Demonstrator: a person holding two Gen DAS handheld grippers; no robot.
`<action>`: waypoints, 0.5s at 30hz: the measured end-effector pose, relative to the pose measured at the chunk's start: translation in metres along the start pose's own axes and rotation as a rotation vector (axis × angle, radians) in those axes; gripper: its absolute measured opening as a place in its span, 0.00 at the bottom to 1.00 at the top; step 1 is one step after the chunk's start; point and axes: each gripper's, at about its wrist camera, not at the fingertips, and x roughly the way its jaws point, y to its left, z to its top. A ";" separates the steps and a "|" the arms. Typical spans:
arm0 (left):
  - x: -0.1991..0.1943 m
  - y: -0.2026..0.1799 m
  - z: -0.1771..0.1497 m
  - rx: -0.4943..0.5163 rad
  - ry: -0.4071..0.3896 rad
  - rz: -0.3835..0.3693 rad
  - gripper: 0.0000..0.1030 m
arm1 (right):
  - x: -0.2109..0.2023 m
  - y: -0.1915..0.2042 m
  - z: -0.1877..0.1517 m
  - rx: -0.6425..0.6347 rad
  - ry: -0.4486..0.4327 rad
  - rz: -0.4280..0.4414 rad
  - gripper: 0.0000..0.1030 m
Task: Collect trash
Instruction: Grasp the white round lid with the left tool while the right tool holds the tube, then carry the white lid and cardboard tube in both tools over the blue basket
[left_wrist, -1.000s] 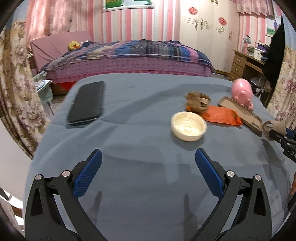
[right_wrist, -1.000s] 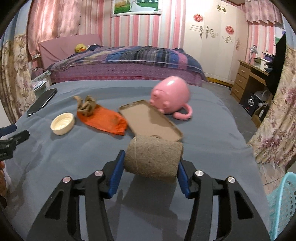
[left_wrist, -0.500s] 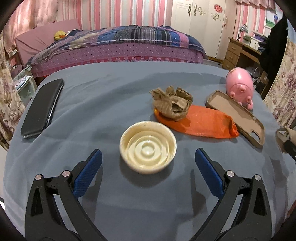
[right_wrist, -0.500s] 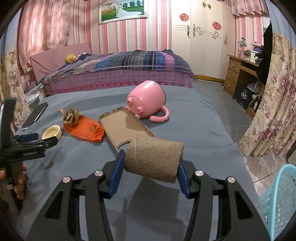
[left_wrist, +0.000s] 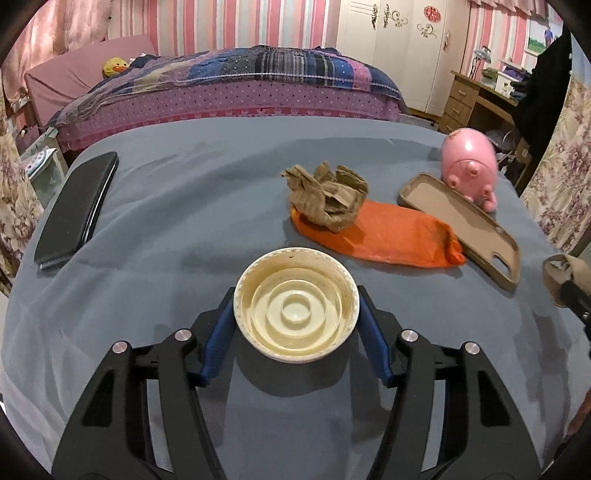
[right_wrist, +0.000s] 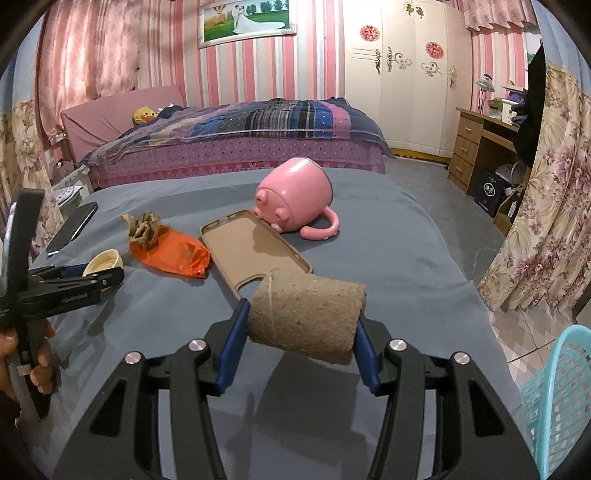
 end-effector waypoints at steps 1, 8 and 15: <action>-0.004 -0.002 -0.003 0.001 -0.003 -0.003 0.59 | -0.001 0.001 -0.001 -0.003 0.000 0.000 0.50; -0.042 -0.025 -0.021 0.053 -0.068 -0.005 0.59 | -0.018 0.001 -0.009 -0.022 -0.005 -0.002 0.50; -0.076 -0.052 -0.036 0.089 -0.116 -0.042 0.59 | -0.049 -0.014 -0.022 -0.007 -0.025 -0.023 0.50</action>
